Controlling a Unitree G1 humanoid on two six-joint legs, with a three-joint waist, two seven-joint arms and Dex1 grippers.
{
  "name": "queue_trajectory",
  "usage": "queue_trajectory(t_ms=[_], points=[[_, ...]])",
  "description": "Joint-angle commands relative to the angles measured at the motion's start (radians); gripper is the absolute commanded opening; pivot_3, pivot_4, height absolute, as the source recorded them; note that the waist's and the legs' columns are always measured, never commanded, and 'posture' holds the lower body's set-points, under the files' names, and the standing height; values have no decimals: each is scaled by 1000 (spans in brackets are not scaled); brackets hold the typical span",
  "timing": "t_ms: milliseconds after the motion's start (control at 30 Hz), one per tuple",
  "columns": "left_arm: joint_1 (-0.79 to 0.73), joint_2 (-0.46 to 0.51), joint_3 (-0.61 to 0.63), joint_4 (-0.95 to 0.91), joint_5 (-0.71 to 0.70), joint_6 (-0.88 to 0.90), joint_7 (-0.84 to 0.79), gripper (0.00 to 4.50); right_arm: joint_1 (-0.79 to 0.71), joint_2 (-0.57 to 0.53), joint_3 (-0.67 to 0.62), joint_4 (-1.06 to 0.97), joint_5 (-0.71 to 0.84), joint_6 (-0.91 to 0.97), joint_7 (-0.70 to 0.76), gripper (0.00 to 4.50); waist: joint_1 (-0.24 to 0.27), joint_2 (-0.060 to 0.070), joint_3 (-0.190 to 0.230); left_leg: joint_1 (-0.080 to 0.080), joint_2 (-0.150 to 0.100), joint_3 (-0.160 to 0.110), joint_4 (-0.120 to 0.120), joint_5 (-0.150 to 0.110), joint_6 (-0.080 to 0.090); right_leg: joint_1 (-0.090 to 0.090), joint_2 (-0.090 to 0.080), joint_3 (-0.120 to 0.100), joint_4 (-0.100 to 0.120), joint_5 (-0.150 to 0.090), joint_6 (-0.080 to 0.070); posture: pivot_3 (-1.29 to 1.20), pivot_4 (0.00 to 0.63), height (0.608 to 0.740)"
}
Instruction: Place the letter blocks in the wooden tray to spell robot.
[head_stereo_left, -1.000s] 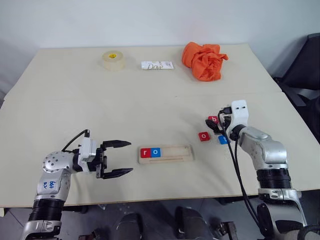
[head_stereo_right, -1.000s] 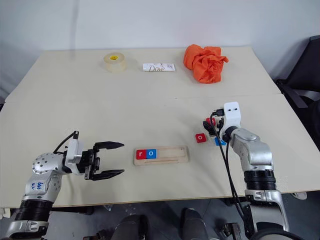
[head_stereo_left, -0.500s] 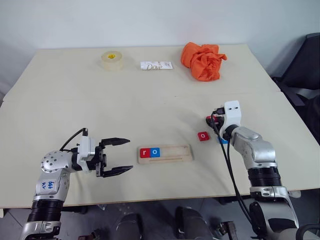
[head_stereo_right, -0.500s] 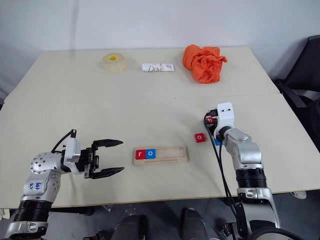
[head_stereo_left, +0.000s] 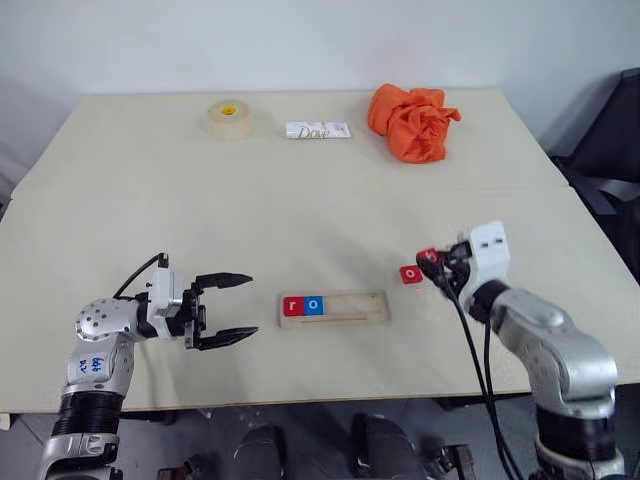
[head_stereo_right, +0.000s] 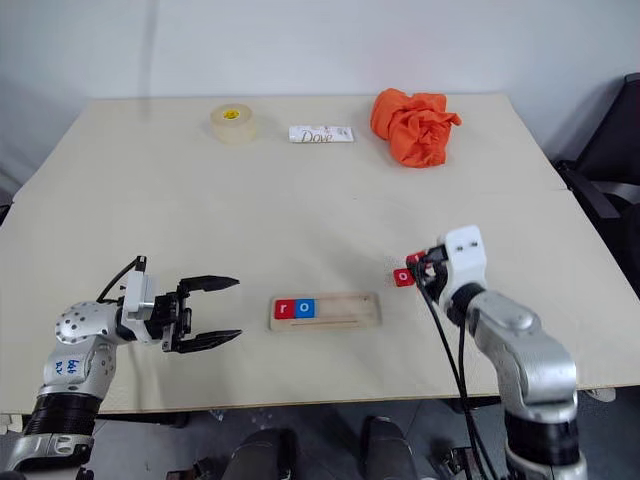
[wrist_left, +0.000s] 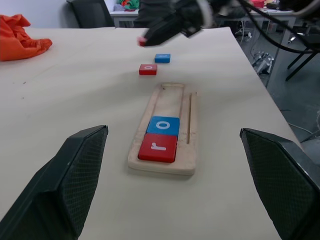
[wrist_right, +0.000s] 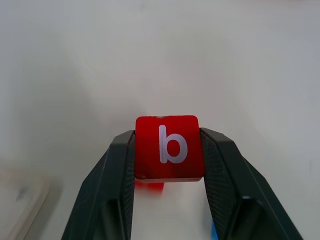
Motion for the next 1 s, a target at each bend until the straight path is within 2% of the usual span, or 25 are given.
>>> queue_trajectory(t_ms=[33, 167, 467, 500, 733, 800, 1000], points=[[-18, -3, -2, 1, -14, -13, -16, 4500, 68, 79, -26, -145, 15, 82, -93, 1467, -2, 0, 0, 0, 0, 0, 0, 0, 0, 0, 0, 0, 0, 0, 0, 0, 150, 740], [-31, -4, -8, 10, -13, -12, -25, 4500, 98, 138, -10, -165, -5, 119, -145, 1467, -2, 0, 0, 0, 1, -1, 0, 0, 0, 0, 1, 0, 1, -1, -1, 0, 150, 740], [-33, 6, -4, 6, -15, -5, -31, 4500, 99, 172, 2, -129, -23, 114, -184, 1467, -1, 0, 0, 0, 1, -1, 0, 0, 0, 0, 1, -1, 0, -1, -1, 0, 150, 740], [-30, 6, -3, 3, -15, -4, -30, 4500, 99, 172, 0, -128, -24, 112, -185, 2185, -1, 0, 0, 0, 1, -1, 0, 0, 0, 0, 1, -1, 0, -1, -1, 0, 150, 740], [-10, 2, 0, -17, -20, -2, -23, 4500, 91, 134, -14, -157, -8, 94, -157, 4396, -1, 0, 0, 0, 1, -1, -1, 0, 0, 0, 1, -1, 0, -1, -1, 0, 150, 740], [-6, -1, 0, -20, -21, -3, -21, 4500, 77, 78, -26, -162, 22, 91, -95, 4452, -1, 0, 0, 0, 1, -1, -1, 0, 0, 0, 1, -1, 0, -1, -1, 0, 150, 740], [-4, -7, -2, -17, -19, -11, -18, 4500, 51, -248, -4, -77, 60, -59, 226, 4452, 0, 0, 0, 0, 1, -2, -1, 0, 0, 0, 1, -1, -2, -1, -1, 0, 150, 740]])
